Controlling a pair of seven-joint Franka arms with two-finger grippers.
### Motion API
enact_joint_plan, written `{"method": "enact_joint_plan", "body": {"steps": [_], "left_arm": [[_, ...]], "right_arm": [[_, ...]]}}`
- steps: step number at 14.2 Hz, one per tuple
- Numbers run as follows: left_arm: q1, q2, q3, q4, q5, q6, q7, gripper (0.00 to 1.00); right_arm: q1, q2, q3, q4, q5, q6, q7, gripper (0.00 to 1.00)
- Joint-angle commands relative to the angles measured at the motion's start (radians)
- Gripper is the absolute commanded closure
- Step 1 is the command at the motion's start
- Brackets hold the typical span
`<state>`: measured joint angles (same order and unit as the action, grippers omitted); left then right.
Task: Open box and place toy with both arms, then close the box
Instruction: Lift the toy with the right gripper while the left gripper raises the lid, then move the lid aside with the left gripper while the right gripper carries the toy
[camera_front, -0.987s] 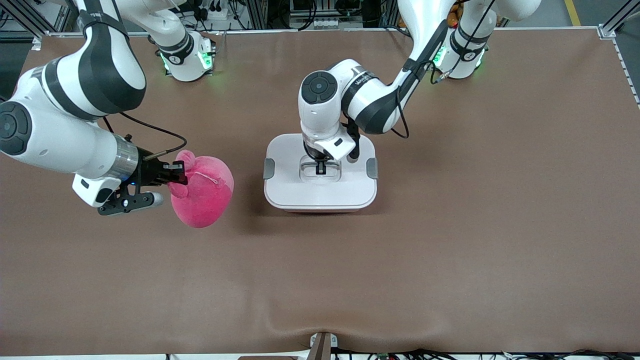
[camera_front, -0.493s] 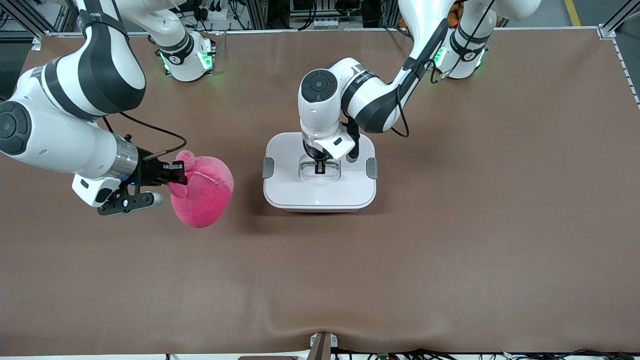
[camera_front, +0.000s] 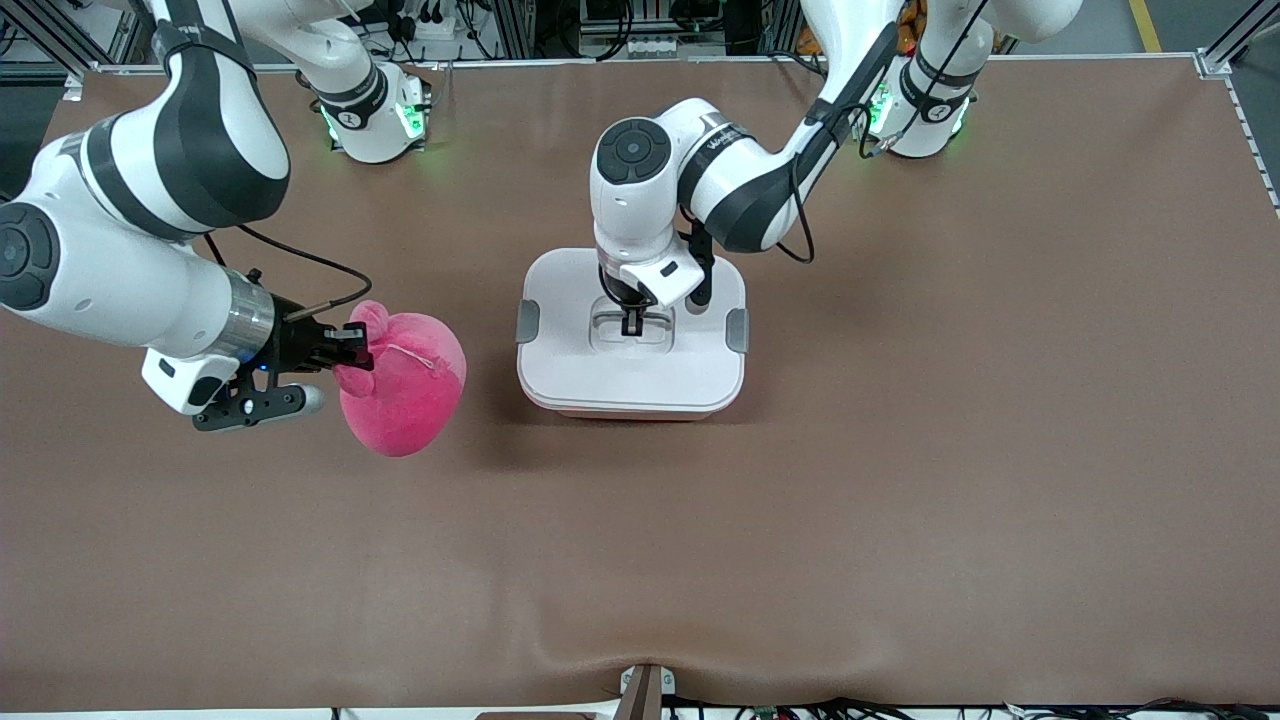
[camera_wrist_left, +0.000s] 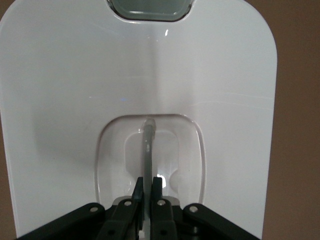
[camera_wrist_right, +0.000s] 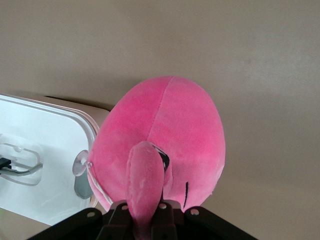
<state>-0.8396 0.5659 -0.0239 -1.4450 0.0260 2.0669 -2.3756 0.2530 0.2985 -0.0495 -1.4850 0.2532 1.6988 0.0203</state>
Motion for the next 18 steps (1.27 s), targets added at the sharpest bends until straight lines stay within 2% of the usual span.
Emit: {"method": "enact_joint_plan", "body": {"steps": [1,8,11,15,18], "left_arm": [[-0.012,-0.044,-0.002,-0.032,0.037,-0.04,0.019,1.0],[0.04,-0.121,0.004,-0.037,0.038,-0.09,0.081,1.0],[0.086,-0.155,0.005,-0.07,0.083,-0.09,0.113,1.0],[0.177,-0.184,-0.001,-0.092,0.109,-0.082,0.182,1.0],[0.25,-0.211,-0.002,-0.098,0.101,-0.077,0.278,1.0]], "right_arm": [[-0.011,-0.006,0.005,0.014,0.02,-0.016,-0.005,1.0],[-0.011,-0.006,0.006,0.014,0.024,-0.019,0.036,1.0],[0.006,-0.006,0.013,0.015,0.084,-0.024,0.133,1.0],[0.083,-0.002,0.013,0.04,0.104,-0.037,0.164,1.0],[0.158,0.002,0.011,0.041,0.146,-0.03,0.286,1.0]]}}
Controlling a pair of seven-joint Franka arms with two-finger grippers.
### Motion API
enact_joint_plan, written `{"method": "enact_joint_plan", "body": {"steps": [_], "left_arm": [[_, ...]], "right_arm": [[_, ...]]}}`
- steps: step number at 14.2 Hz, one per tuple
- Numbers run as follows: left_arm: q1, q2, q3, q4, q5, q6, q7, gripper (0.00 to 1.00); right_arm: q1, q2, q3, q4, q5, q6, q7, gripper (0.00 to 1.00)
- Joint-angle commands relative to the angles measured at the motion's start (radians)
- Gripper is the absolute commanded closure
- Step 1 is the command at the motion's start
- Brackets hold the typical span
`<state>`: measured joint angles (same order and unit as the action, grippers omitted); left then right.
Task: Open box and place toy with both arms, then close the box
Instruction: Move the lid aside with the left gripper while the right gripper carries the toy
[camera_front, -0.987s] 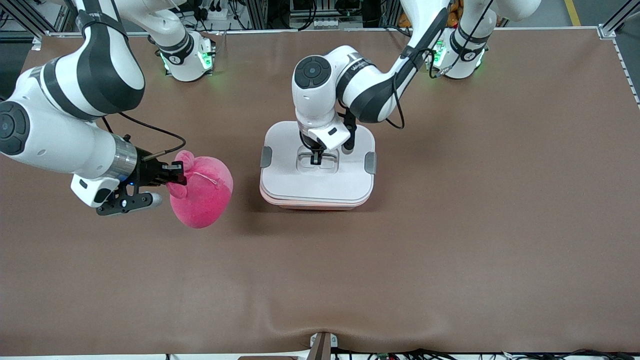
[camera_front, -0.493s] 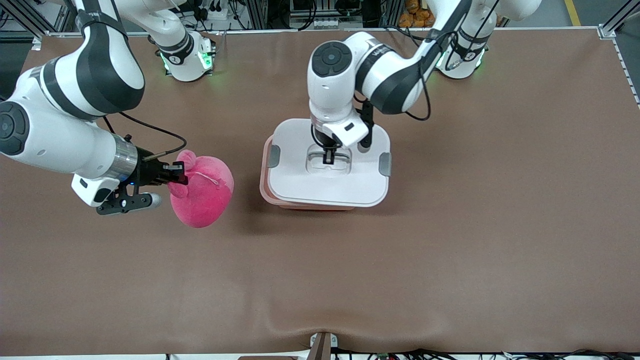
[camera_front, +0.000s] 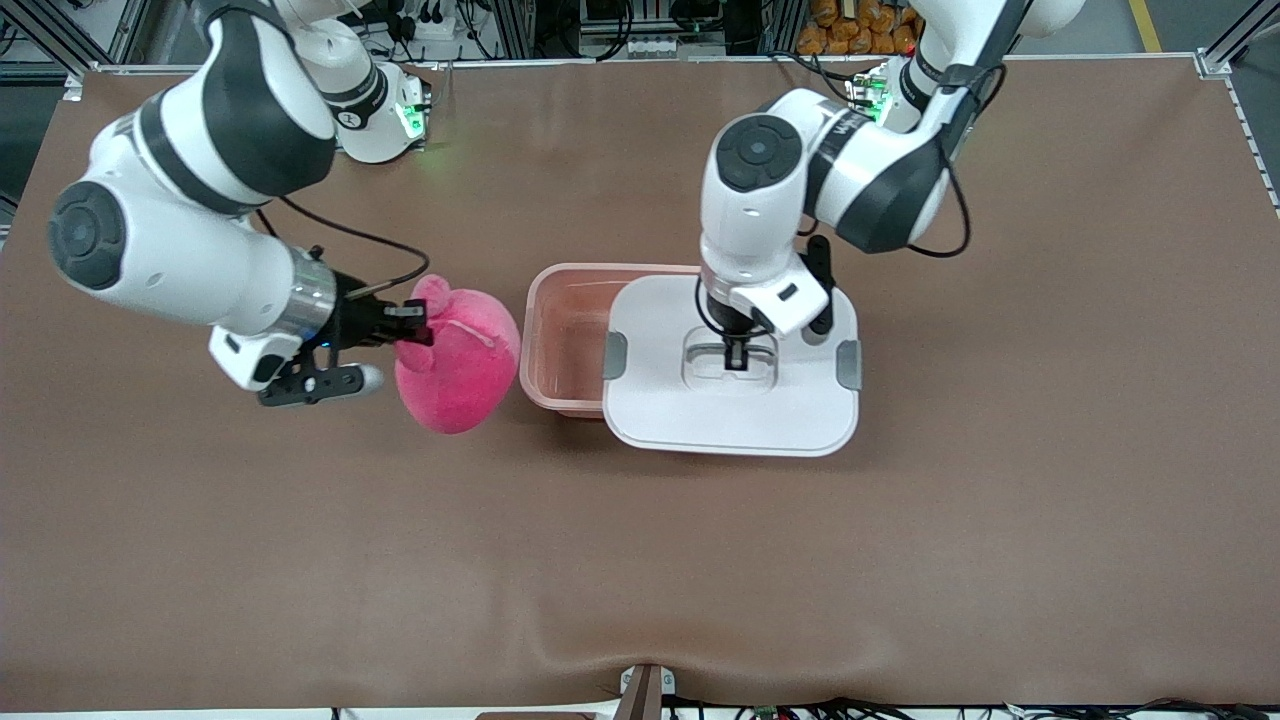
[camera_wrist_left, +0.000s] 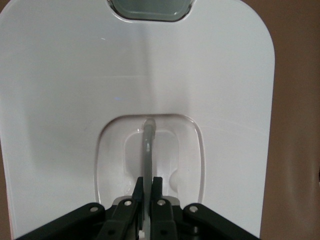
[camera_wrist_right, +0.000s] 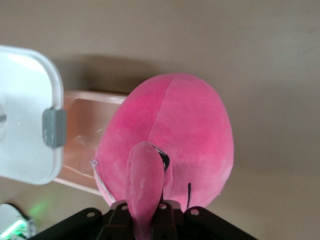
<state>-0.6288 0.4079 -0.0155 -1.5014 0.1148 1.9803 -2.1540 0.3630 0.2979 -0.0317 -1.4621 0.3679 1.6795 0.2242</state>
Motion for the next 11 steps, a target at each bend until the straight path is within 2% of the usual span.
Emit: {"method": "enact_joint_plan", "body": {"steps": [1,5,11], "left_arm": [[0.063,-0.066,-0.011,-0.057,0.009,0.009,0.081,1.0],[0.145,-0.129,-0.014,-0.111,-0.018,0.014,0.196,1.0],[0.228,-0.156,-0.014,-0.118,-0.082,0.014,0.321,1.0]], "right_arm": [[0.082,0.004,-0.008,0.019,0.028,-0.007,0.104,1.0],[0.168,0.056,-0.01,0.019,0.014,0.006,0.096,1.0],[0.2,0.109,-0.01,0.02,0.013,0.068,0.102,1.0]]}}
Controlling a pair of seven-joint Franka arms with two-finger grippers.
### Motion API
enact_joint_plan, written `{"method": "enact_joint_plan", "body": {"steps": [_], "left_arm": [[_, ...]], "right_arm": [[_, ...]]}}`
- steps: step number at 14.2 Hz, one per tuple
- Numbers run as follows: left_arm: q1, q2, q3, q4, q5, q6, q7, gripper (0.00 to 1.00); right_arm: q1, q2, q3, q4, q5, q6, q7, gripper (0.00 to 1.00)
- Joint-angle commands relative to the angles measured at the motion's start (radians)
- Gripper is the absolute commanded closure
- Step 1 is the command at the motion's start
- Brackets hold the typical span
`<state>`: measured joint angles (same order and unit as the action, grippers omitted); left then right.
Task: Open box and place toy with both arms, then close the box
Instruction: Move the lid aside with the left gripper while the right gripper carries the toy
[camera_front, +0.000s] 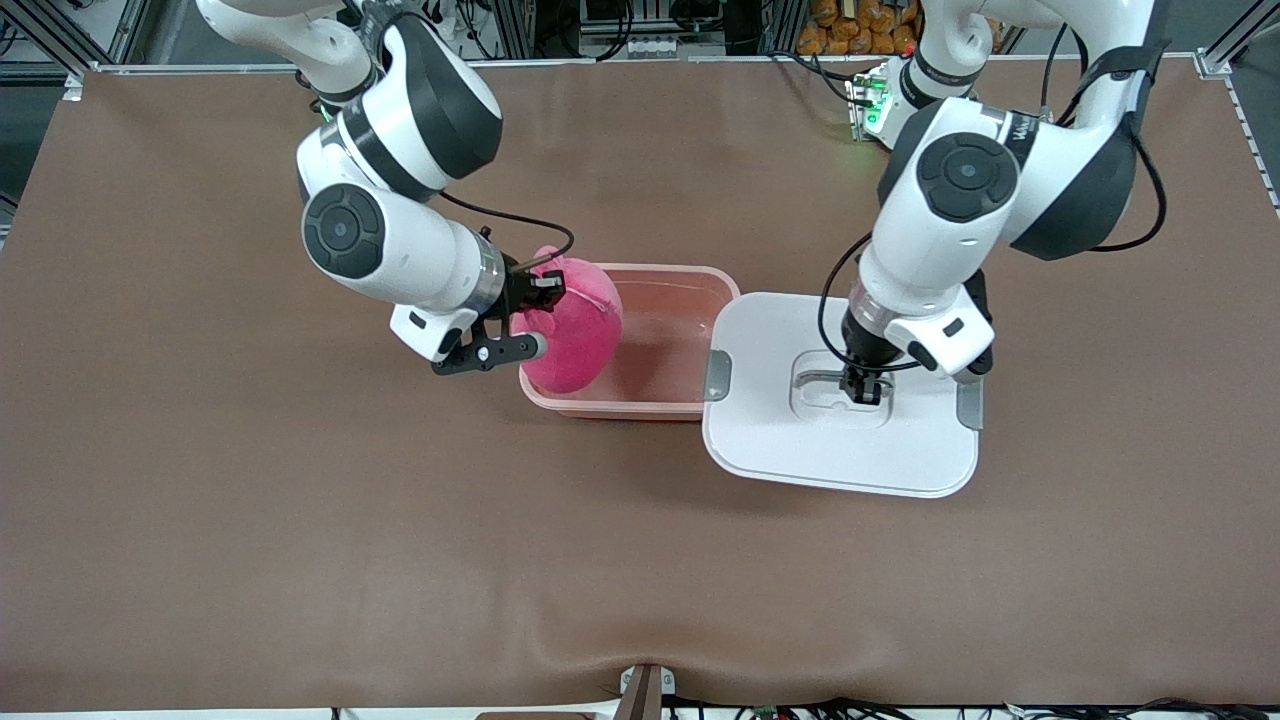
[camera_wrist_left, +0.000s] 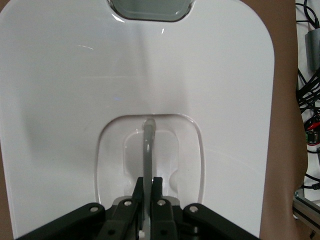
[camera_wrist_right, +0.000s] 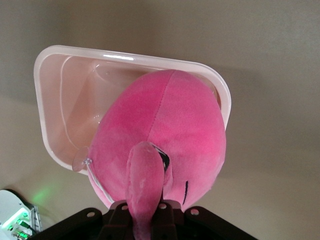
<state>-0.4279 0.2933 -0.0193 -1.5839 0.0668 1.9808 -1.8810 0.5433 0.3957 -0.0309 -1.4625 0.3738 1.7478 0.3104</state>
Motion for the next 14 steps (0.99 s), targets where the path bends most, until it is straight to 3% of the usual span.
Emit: {"method": "enact_joint_plan", "body": {"steps": [1,14], "left_arm": [[0.046,-0.048,-0.01,-0.036,-0.047,0.013,0.071,1.0],[0.129,-0.105,-0.008,-0.102,-0.084,0.003,0.237,1.0]], "right_arm": [[0.024,0.018,-0.011,0.021,0.005,0.001,0.019,1.0],[0.05,0.181,-0.011,0.014,-0.033,0.16,0.019,1.0]]}}
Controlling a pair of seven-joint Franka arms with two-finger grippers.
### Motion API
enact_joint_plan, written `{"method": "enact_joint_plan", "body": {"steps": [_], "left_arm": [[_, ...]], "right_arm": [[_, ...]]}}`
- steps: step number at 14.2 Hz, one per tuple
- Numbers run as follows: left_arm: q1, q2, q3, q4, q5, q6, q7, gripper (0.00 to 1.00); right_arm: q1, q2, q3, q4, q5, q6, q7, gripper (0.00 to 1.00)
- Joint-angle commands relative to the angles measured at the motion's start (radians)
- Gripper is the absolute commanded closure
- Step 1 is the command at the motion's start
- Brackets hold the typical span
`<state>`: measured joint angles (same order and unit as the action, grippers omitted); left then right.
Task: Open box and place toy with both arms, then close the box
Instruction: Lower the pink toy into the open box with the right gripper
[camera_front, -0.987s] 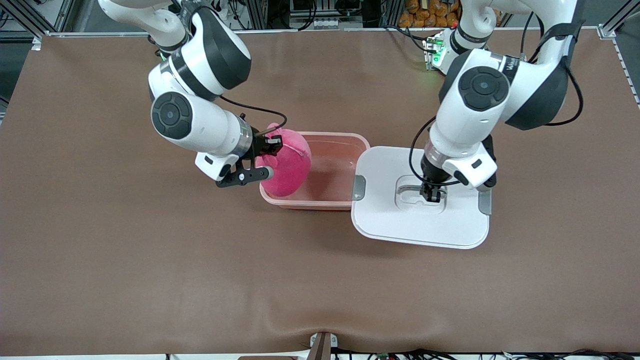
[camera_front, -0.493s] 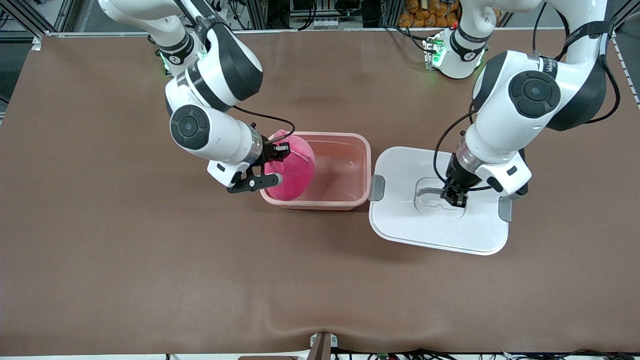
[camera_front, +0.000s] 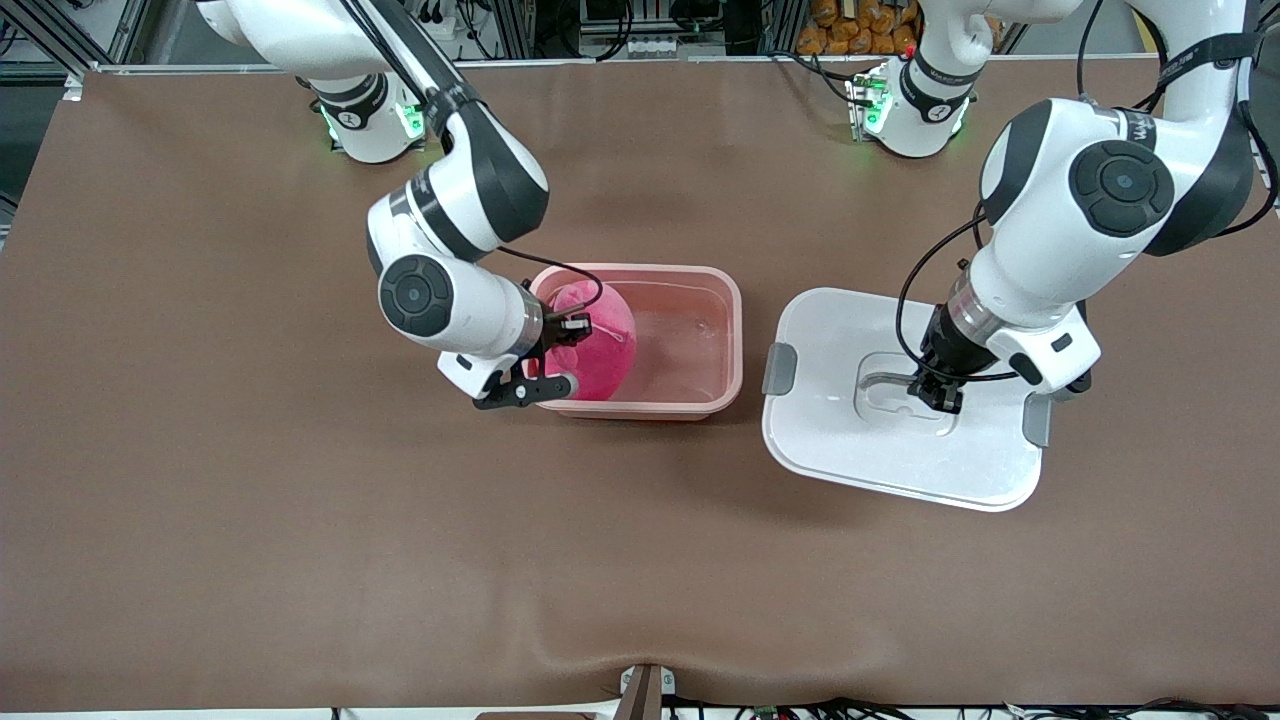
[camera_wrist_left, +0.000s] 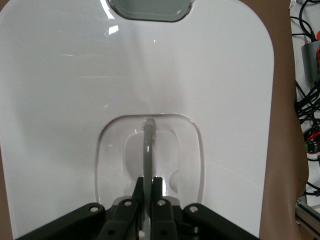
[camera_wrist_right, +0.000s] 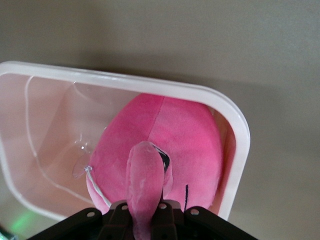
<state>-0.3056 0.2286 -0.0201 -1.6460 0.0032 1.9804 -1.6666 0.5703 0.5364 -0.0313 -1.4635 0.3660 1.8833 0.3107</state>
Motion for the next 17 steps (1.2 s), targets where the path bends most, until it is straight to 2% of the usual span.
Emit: {"method": "enact_joint_plan", "body": {"steps": [1,4,9,17], "left_arm": [[0.006,-0.038,-0.008,-0.04,-0.02,0.003,0.022,1.0],[0.005,-0.04,-0.008,-0.044,-0.02,0.003,0.022,1.0],[0.003,-0.038,-0.009,-0.048,-0.02,0.008,0.022,1.0],[0.003,-0.037,-0.009,-0.055,-0.02,0.011,0.024,1.0]], "right_arm": [[0.037,0.06,-0.012,0.017,-0.038,0.025,0.021,1.0],[0.074,0.096,-0.012,0.015,-0.088,0.083,0.036,1.0],[0.154,0.134,-0.01,0.018,-0.079,0.203,0.189,1.0],[0.264,0.218,-0.009,0.022,-0.078,0.465,0.312,1.0]]}}
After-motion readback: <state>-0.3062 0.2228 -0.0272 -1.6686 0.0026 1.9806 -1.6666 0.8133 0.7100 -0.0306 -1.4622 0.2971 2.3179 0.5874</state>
